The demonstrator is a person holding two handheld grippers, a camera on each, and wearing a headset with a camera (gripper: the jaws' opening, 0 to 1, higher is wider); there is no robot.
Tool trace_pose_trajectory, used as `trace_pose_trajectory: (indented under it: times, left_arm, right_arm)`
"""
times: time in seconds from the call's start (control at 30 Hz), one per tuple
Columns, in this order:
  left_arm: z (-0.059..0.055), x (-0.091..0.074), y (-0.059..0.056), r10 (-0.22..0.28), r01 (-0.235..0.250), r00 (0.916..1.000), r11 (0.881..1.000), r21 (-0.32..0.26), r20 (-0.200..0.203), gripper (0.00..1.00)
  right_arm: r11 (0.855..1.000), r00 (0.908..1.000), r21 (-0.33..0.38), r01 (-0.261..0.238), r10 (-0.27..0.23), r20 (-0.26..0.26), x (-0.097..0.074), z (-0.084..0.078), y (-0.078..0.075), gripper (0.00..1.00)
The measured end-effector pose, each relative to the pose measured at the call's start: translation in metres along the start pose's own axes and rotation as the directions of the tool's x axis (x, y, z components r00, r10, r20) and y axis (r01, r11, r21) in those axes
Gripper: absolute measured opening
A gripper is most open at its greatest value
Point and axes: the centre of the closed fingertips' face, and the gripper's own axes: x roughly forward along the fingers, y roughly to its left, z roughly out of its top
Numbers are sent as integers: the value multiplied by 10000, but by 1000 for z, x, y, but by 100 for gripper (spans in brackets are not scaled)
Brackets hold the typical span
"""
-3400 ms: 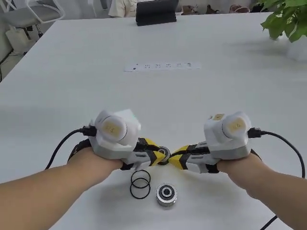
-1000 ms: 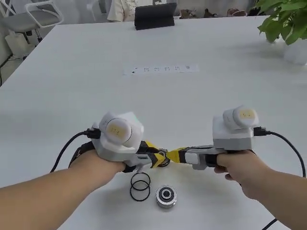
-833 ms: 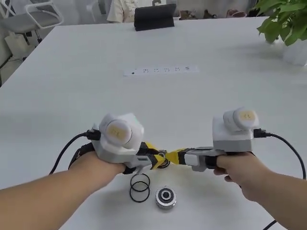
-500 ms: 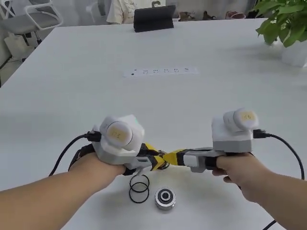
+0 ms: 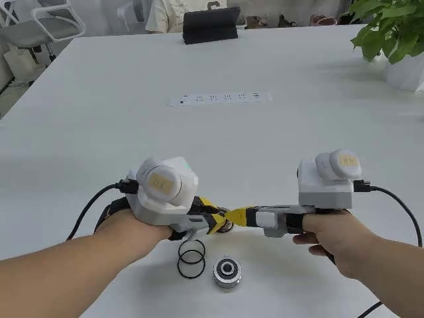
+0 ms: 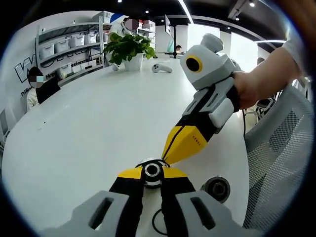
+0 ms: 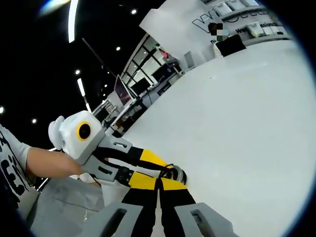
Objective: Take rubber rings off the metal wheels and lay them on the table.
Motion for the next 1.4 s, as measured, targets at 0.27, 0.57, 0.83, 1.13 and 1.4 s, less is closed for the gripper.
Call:
trace_pose_trajectory:
  times: [0.27, 0.57, 0.83, 1.13, 1.4]
  left_arm:
    - [0, 0, 0, 62, -61, 9999, 9999, 101, -94, 8]
    - [1, -7, -6, -247, 253, 9995, 9992, 305, -190, 14]
    - [10, -19, -7, -280, 278, 9994, 9996, 111, 201, 16]
    - [19, -34, -15, -457, 457, 9970, 9990, 26, 626, 27]
    - [20, -48, -21, -599, 594, 9956, 9982, 91, 723, 35]
  right_arm:
    - [9994, 9996, 192, 288, -289, 69, -3, 2, -9, 0]
    - [9998, 9998, 17, 200, -201, 58, -2, 5, -5, 0]
    - [9999, 9999, -38, 115, -115, 52, -3, 6, -1, 0]
    - [9999, 10000, -170, -4, 5, 34, -3, 9, 7, 0]
    - [9995, 9998, -253, -188, 191, 86, -4, 13, 17, 0]
